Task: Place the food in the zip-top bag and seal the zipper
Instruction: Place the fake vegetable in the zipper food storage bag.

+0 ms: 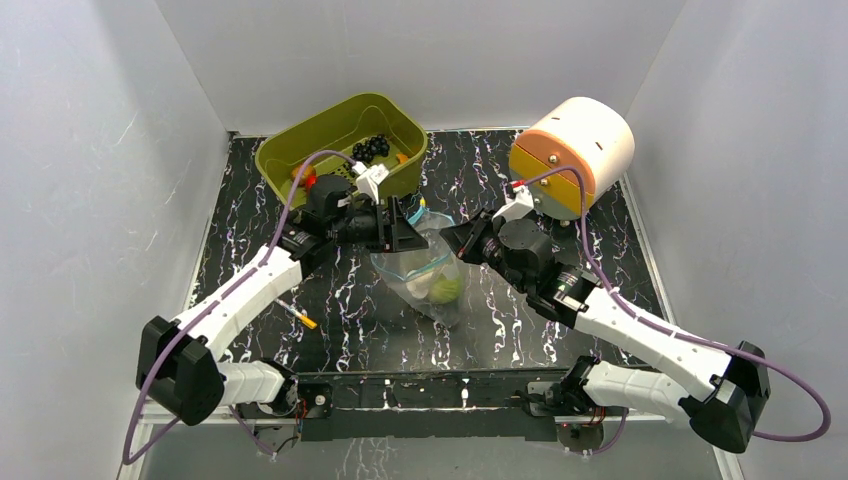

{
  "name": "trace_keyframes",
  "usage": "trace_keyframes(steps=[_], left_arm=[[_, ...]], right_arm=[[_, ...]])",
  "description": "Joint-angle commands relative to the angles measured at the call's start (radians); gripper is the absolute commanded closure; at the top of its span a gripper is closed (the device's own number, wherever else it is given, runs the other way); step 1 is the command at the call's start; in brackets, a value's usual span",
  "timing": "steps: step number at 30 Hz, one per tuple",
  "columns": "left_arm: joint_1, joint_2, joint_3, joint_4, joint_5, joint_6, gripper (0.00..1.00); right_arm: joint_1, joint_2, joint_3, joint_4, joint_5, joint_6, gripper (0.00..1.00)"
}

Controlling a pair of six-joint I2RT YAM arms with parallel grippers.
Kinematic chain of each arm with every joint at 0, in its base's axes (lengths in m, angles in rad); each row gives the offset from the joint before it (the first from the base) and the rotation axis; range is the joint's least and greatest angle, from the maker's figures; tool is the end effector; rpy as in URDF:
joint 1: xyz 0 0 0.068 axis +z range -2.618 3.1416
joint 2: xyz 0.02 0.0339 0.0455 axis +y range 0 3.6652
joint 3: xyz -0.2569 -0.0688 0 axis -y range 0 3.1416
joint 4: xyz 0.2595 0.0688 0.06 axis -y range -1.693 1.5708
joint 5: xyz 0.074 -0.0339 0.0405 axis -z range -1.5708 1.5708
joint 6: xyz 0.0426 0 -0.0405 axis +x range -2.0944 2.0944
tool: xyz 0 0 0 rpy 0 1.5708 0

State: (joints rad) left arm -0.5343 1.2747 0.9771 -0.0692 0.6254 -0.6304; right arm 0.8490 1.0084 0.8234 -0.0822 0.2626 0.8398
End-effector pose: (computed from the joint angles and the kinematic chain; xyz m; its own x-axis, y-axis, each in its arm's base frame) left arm 0.2559 -0.1804 0.3016 -0.7699 -0.0997 -0.6303 0.5315 0.4465 -0.7199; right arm 0.1802 0.1880 0.3117 -0.5330 0.4827 -0.6949 -0.2436 0.6990 0.6723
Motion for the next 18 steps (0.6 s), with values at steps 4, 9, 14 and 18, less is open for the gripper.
trace_keyframes(steps=[4, 9, 14, 18], left_arm=[[-0.006, -0.138, 0.085, -0.066, -0.014, 0.066, 0.33], [-0.006, -0.161, 0.143, -0.222, -0.150, 0.173, 0.28], [-0.005, -0.165, 0.102, -0.234, -0.191, 0.176, 0.27], [-0.005, -0.124, 0.075, -0.230, -0.154, 0.186, 0.31]], right_arm=[[0.000, -0.037, 0.045, 0.004, 0.005, -0.015, 1.00], [-0.001, -0.047, 0.059, -0.029, 0.008, -0.025, 1.00], [0.000, -0.064, 0.049, -0.028, 0.000, -0.010, 1.00], [-0.001, -0.069, 0.043, -0.014, 0.008, -0.008, 1.00]])
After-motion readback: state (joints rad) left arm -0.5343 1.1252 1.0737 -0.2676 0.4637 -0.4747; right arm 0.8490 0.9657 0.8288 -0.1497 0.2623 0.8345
